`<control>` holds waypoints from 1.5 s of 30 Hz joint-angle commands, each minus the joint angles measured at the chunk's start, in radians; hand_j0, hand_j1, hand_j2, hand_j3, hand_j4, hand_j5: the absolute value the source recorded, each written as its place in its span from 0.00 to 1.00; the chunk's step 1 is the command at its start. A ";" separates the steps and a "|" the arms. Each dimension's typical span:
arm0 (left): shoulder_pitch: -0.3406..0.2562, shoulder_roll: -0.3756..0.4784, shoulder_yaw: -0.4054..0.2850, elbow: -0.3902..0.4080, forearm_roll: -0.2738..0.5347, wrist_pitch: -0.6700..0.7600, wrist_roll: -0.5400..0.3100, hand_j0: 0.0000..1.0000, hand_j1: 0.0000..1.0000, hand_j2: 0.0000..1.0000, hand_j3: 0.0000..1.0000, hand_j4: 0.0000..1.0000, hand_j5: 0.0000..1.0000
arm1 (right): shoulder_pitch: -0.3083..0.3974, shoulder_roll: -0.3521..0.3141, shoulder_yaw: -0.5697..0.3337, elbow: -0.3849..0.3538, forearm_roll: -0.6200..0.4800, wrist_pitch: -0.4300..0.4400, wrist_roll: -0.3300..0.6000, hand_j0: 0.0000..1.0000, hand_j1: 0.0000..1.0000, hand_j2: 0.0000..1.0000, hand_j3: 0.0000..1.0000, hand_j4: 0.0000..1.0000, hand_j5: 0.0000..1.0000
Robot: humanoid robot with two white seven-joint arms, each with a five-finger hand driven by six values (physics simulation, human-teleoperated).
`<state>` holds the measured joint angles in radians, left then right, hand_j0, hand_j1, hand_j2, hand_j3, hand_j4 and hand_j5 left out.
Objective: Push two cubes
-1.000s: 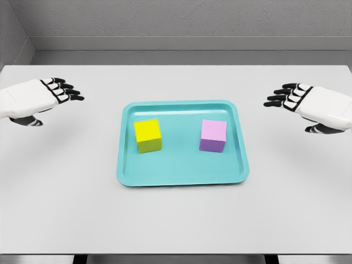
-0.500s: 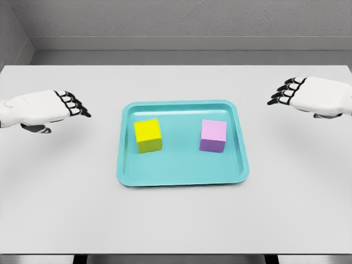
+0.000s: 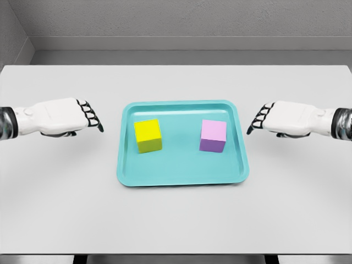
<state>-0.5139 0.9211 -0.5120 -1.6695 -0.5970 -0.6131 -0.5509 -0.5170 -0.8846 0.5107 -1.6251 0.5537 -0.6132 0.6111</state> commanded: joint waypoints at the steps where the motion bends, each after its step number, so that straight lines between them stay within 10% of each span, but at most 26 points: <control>1: 0.000 0.005 -0.006 -0.002 0.005 0.002 0.000 0.71 0.71 0.71 0.71 0.71 0.71 | -0.002 0.016 0.014 0.022 0.009 0.002 0.000 0.72 0.72 0.72 0.72 0.72 0.72; 45: 0.012 -0.104 -0.043 -0.015 -0.001 0.002 -0.001 0.72 0.72 0.72 0.72 0.72 0.72 | -0.097 0.202 0.095 0.106 0.203 0.002 0.000 0.72 0.72 0.72 0.72 0.72 0.72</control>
<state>-0.5016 0.8167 -0.5543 -1.6843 -0.6018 -0.6132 -0.5521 -0.6136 -0.6822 0.6049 -1.5173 0.7576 -0.6110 0.6104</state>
